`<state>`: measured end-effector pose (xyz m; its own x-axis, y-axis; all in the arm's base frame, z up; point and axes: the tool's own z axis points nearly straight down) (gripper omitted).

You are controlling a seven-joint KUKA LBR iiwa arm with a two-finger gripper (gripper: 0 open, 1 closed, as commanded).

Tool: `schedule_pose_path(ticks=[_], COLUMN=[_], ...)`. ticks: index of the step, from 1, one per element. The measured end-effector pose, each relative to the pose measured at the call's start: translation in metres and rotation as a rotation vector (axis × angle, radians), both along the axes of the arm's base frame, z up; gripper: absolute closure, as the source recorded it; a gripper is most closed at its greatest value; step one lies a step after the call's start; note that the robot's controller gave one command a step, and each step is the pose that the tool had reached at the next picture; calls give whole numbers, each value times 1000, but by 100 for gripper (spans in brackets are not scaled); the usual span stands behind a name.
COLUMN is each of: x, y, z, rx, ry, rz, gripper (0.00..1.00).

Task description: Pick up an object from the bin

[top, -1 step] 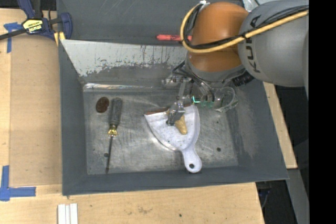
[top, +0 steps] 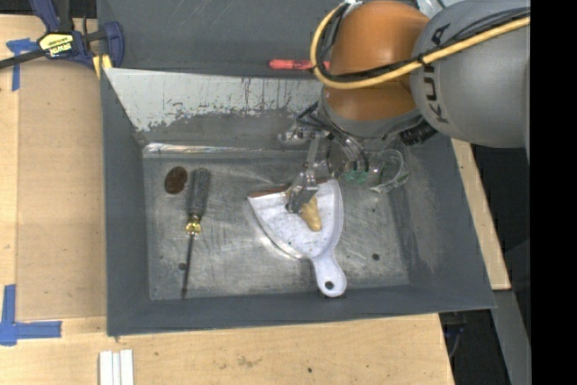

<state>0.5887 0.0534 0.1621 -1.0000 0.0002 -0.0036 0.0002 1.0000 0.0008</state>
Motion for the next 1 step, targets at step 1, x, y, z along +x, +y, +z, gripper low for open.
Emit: schedule_pose_path(ticks=[1], x=[-33], y=[-12], z=[-40], rx=[2], ry=[-8], rz=[-147], gripper=[0])
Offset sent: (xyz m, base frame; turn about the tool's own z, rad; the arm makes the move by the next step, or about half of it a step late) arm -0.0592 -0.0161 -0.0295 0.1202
